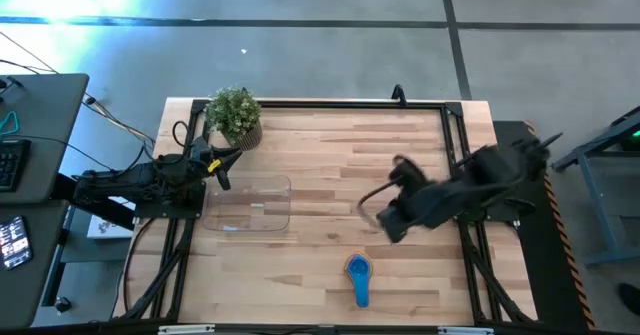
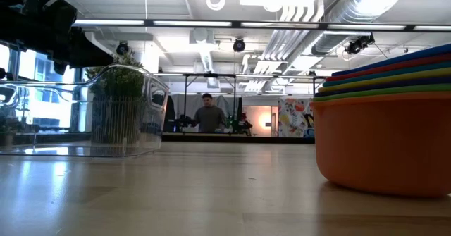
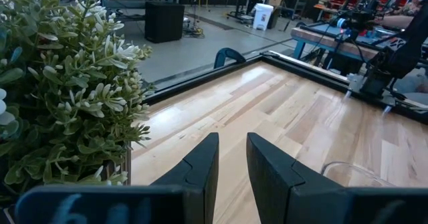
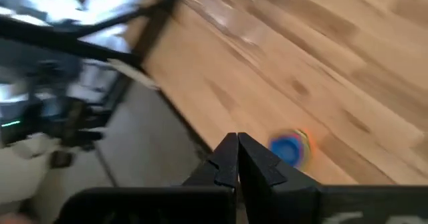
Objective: Nest measuring cups in basket
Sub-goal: Put the nested measuring cups into the transparent bin
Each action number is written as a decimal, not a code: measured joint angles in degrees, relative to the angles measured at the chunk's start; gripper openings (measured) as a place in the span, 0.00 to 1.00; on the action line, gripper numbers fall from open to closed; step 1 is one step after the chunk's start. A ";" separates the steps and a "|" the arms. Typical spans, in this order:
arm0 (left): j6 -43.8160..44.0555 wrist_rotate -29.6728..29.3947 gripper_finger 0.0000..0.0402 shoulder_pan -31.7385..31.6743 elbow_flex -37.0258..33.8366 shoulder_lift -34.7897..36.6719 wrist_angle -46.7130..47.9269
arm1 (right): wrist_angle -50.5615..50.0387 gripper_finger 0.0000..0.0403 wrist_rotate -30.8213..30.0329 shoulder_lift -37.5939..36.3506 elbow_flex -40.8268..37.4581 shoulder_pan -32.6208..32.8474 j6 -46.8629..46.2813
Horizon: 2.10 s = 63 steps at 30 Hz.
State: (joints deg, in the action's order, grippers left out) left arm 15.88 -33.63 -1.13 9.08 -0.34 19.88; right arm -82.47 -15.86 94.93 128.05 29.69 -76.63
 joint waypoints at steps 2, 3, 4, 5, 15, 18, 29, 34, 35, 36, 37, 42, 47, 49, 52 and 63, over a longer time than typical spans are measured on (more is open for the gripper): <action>0.00 0.00 0.17 0.01 0.00 -0.01 0.00 | -2.03 0.01 0.26 2.42 0.00 0.00 -2.73; 0.02 0.00 0.17 0.02 0.00 -0.02 0.00 | -2.68 0.01 0.26 3.65 0.00 0.00 -3.84; 0.01 0.00 0.17 0.01 0.00 -0.02 0.00 | -3.17 0.01 0.27 4.84 0.00 0.00 -5.02; 0.00 0.00 0.17 0.00 0.00 -0.02 0.00 | -3.41 0.01 0.31 6.06 0.00 0.00 -6.13; 0.00 0.00 0.17 0.02 0.00 -0.02 0.00 | -3.49 0.01 4.80 18.07 0.02 0.10 -14.70; 0.00 0.00 0.17 0.01 0.00 -0.01 0.00 | -3.49 0.01 5.18 20.83 0.02 0.73 -18.91; 0.01 0.00 0.17 0.00 0.00 -0.02 0.00 | -3.48 0.01 5.19 26.35 0.02 6.20 -35.51; 0.01 0.00 0.17 0.02 0.00 -0.01 0.00 | -3.47 0.01 5.29 28.59 0.02 7.89 -38.20; 0.02 0.00 0.17 0.02 0.00 -0.02 0.00 | -3.48 0.01 5.45 28.97 0.02 8.15 -38.54; 0.02 0.00 0.17 0.01 0.00 -0.01 0.00 | -3.48 0.01 5.45 29.36 0.02 8.49 -38.74; 0.01 0.00 0.17 0.01 0.00 0.00 0.00 | -3.49 0.01 5.60 29.66 0.02 8.75 -38.88; 0.00 0.00 0.17 0.01 0.00 -0.02 0.00 | -3.35 0.01 5.58 30.47 0.02 9.62 -39.07; 0.00 0.00 0.17 0.02 0.00 -0.02 0.00 | -3.35 0.06 5.53 30.47 0.02 9.77 -39.01; 0.00 0.00 0.17 0.00 0.00 -0.02 0.00 | -3.50 0.10 5.58 30.47 0.02 9.77 -38.97; 0.00 0.00 0.17 0.00 0.00 -0.01 0.00 | -3.29 0.17 5.68 30.47 -0.65 9.82 -39.10; 0.02 0.00 0.17 0.00 0.00 -0.02 0.00 | 6.18 0.35 8.36 30.67 -9.22 10.97 -41.87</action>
State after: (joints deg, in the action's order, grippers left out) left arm 15.90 -33.63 -1.13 9.08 -0.36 19.88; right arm -76.28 -7.50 125.60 118.83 40.66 -118.50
